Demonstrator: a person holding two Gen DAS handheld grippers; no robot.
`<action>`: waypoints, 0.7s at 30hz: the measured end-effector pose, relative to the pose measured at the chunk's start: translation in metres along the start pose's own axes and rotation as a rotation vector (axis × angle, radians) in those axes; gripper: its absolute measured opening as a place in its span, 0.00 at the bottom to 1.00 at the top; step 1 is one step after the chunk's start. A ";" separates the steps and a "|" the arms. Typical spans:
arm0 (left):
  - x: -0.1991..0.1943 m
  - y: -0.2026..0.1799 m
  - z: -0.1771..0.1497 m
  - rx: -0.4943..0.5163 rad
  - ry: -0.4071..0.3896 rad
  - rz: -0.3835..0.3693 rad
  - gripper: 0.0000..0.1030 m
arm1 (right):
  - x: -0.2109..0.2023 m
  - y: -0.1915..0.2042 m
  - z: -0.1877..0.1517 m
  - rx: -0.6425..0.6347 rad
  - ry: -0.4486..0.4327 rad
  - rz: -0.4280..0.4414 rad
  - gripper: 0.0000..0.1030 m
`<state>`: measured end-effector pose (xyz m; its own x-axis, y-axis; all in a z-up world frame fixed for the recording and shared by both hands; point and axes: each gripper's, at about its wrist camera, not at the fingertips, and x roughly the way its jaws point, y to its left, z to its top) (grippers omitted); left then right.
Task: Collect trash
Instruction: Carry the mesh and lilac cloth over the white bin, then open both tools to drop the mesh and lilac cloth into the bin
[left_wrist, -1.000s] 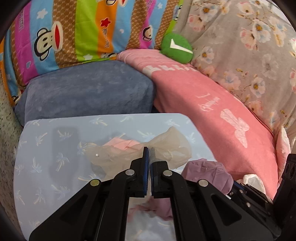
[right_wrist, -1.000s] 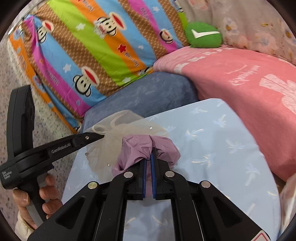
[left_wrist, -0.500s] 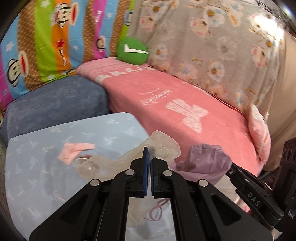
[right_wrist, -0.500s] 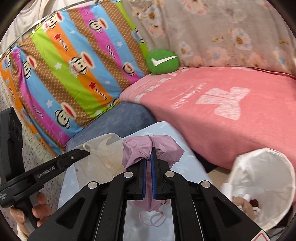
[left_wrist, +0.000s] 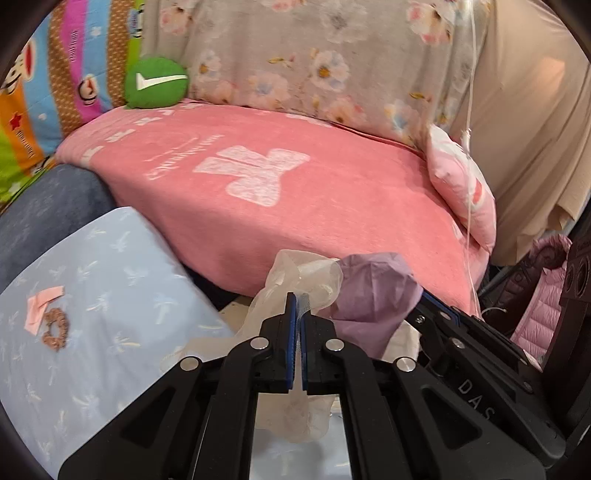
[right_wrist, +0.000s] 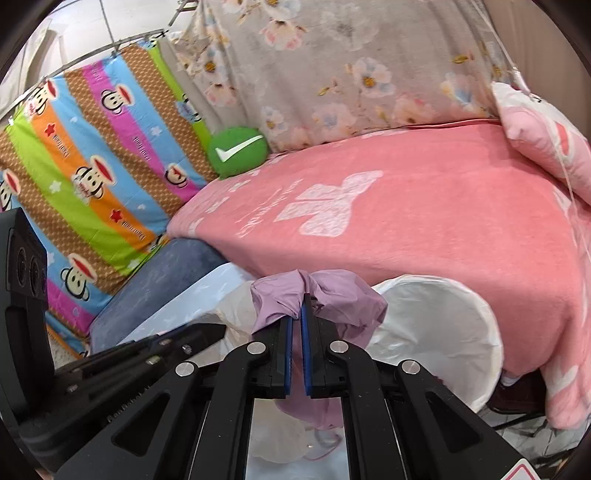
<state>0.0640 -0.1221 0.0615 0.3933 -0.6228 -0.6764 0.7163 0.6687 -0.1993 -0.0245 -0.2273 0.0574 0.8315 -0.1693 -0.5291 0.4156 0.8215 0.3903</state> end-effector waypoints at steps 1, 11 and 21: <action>0.003 -0.005 0.001 0.002 0.002 -0.008 0.02 | -0.002 -0.008 0.002 0.013 -0.006 -0.005 0.04; 0.035 -0.059 0.006 0.076 0.046 -0.055 0.02 | -0.015 -0.073 0.014 0.103 -0.046 -0.070 0.04; 0.057 -0.062 0.004 0.056 0.094 -0.077 0.02 | -0.008 -0.088 0.013 0.122 -0.035 -0.086 0.04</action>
<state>0.0446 -0.2003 0.0385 0.2820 -0.6292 -0.7243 0.7746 0.5947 -0.2150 -0.0629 -0.3051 0.0377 0.8025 -0.2571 -0.5384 0.5259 0.7310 0.4348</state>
